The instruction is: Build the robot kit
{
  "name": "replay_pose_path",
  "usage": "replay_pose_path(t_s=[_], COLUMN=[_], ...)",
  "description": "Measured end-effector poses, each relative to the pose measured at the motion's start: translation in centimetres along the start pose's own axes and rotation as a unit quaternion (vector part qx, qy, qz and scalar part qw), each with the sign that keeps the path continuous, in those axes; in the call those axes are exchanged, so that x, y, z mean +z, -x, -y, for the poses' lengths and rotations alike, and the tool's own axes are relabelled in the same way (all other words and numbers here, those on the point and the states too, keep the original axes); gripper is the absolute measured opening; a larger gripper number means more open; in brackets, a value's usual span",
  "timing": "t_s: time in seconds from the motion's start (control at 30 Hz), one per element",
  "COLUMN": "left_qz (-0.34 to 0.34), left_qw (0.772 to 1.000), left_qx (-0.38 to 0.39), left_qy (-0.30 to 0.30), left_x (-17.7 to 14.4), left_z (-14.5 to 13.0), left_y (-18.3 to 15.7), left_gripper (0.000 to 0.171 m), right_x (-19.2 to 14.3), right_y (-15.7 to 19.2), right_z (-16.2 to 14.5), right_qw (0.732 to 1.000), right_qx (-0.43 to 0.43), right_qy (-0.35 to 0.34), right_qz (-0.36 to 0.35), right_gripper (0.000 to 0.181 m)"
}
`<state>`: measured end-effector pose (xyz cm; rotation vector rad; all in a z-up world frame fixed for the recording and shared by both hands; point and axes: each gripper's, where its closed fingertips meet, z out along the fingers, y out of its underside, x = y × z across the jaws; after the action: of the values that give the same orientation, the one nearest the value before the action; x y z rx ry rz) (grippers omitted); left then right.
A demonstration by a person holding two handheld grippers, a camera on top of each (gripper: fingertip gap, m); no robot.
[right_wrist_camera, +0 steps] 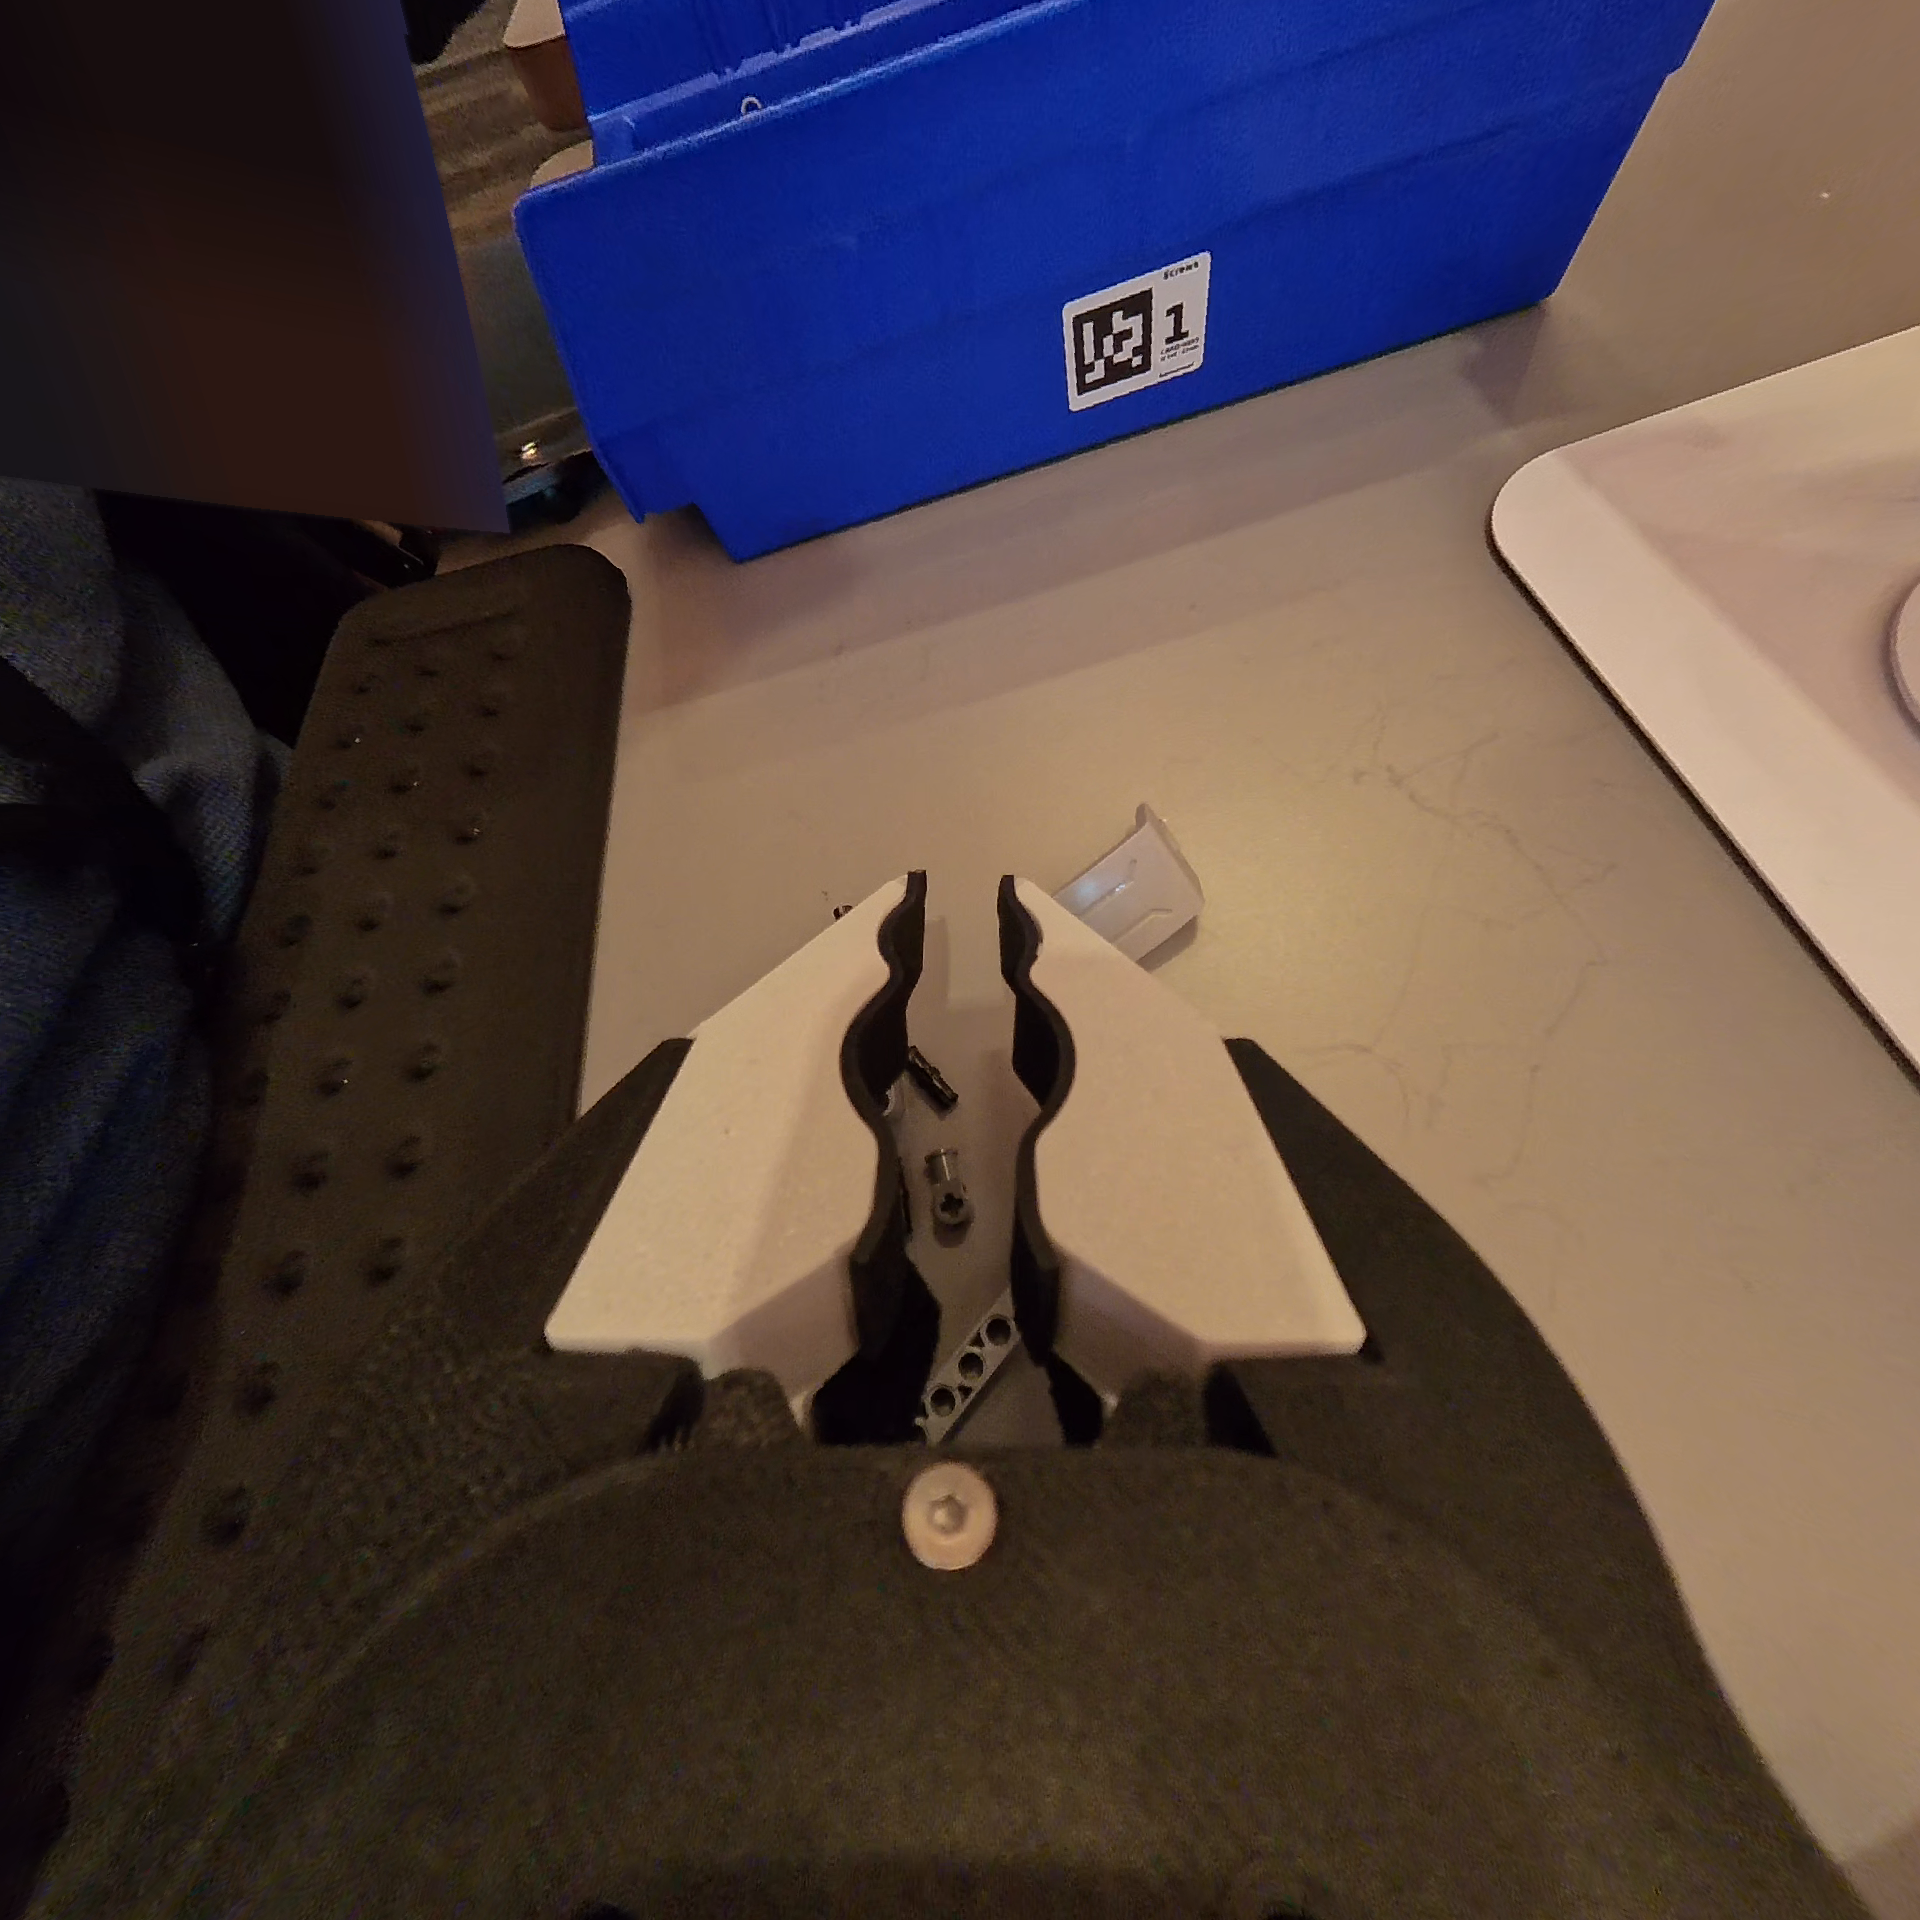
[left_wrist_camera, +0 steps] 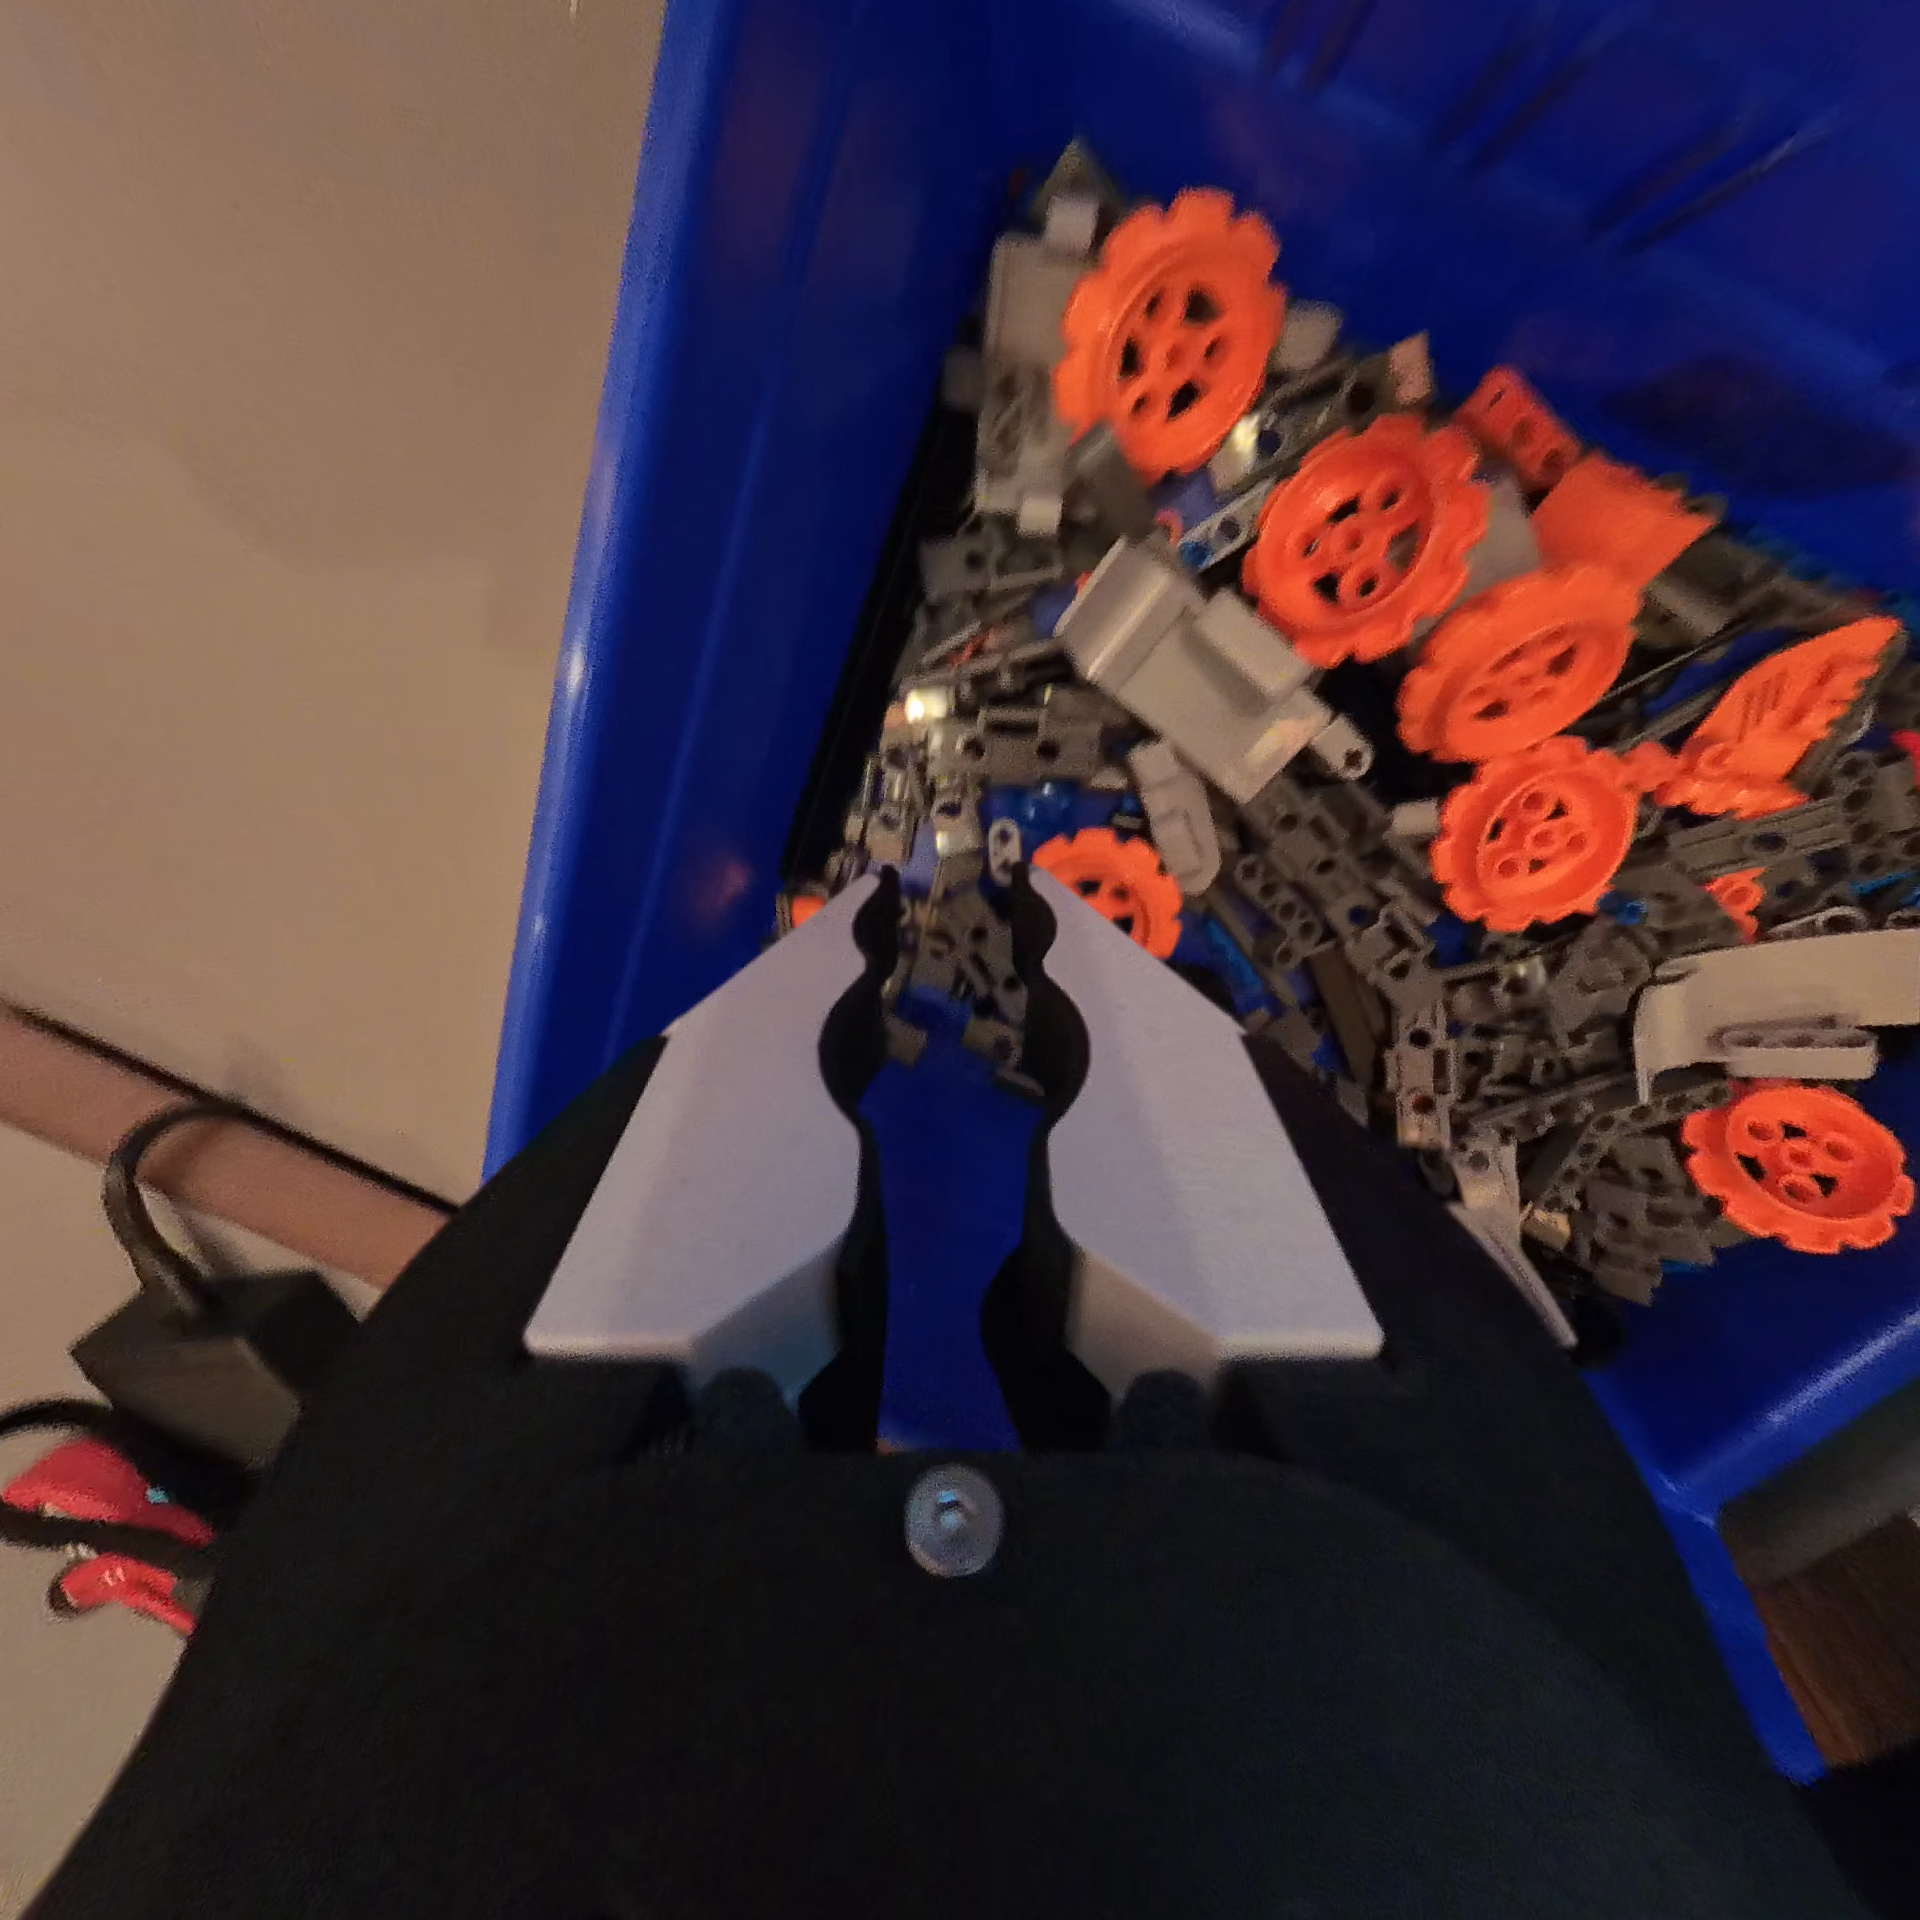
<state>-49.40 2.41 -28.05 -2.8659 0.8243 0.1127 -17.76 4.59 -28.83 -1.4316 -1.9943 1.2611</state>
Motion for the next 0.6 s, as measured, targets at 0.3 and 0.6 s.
replay_pose_path(t_s=[0.3, 0.6], left_qz=[-0.037, -0.076], left_qw=[0.999, 0.996], left_qx=[0.039, 0.000], left_qy=[0.004, 0.042], left_x=[3.0, 4.1], left_z=[3.4, 0.9], left_y=[-2.1, -3.2], left_gripper=[0.023, 0.000], right_x=[0.0, 0.0], right_y=[0.0, -0.1], right_z=[0.0, -0.1], right_qw=[1.000, 1.000], right_qx=[0.001, 0.003], right_qy=[-0.001, 0.000], right_qz=[0.000, 0.000], right_gripper=[0.011, 0.011])
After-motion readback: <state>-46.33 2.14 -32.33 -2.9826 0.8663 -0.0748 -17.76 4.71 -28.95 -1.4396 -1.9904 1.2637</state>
